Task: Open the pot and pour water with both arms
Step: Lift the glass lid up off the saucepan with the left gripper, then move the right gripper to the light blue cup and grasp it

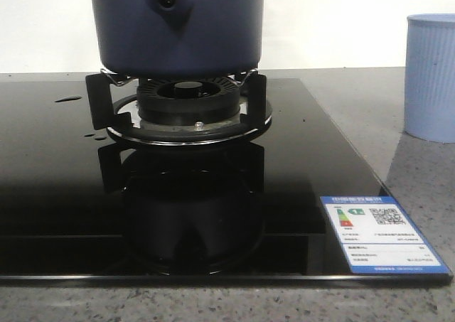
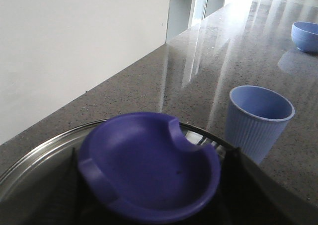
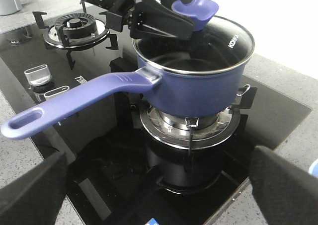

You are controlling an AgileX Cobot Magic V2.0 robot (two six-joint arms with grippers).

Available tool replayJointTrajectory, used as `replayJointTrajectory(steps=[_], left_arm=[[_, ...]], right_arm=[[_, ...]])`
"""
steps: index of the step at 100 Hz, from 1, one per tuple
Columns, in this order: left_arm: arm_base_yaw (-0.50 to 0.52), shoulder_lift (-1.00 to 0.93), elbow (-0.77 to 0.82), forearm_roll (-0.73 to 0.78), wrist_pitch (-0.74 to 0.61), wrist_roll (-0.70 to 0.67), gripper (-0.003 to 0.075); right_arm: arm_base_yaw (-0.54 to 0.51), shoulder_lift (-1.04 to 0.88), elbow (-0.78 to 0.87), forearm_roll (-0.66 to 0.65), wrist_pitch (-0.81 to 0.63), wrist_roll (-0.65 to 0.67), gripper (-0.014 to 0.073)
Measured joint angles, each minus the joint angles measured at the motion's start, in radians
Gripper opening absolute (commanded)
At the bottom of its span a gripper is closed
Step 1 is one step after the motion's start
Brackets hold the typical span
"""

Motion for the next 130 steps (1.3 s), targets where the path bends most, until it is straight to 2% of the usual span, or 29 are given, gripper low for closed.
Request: replayJointTrajectory(steps=[16,30,65,89,101,130], left_arm=[[0.0,0.0,0.0,-0.009,-0.004,0.0,0.0335],[0.0,0.004,0.0,-0.035,-0.001,0.002,0.0293],[0.009,-0.007,-0.018,-0.088,0.024,0.002,0.0292],[0.089,-0.119,-0.025,-0.075,0.016,-0.024,0.0292],[0.13,-0.196,-0.027,-0.028,-0.026,-0.088,0.0292],[0.2,-0.381,0.041,0.062,-0.049,-0.199,0.0292]], right_arm=[[0.0,0.0,0.0,0.001,-0.009,0.0,0.0664],[0.0,0.0,0.0,0.001,-0.012,0.0,0.0664],[0.0,0.0,0.0,0.001,-0.023,0.0,0.0664],[0.0,0.0,0.0,0.012,-0.038,0.0,0.0664],[0.0,0.0,0.0,0.017,-0.106,0.004,0.0664],[0.0,0.0,0.082,0.008,-0.433,0.011,0.0664]])
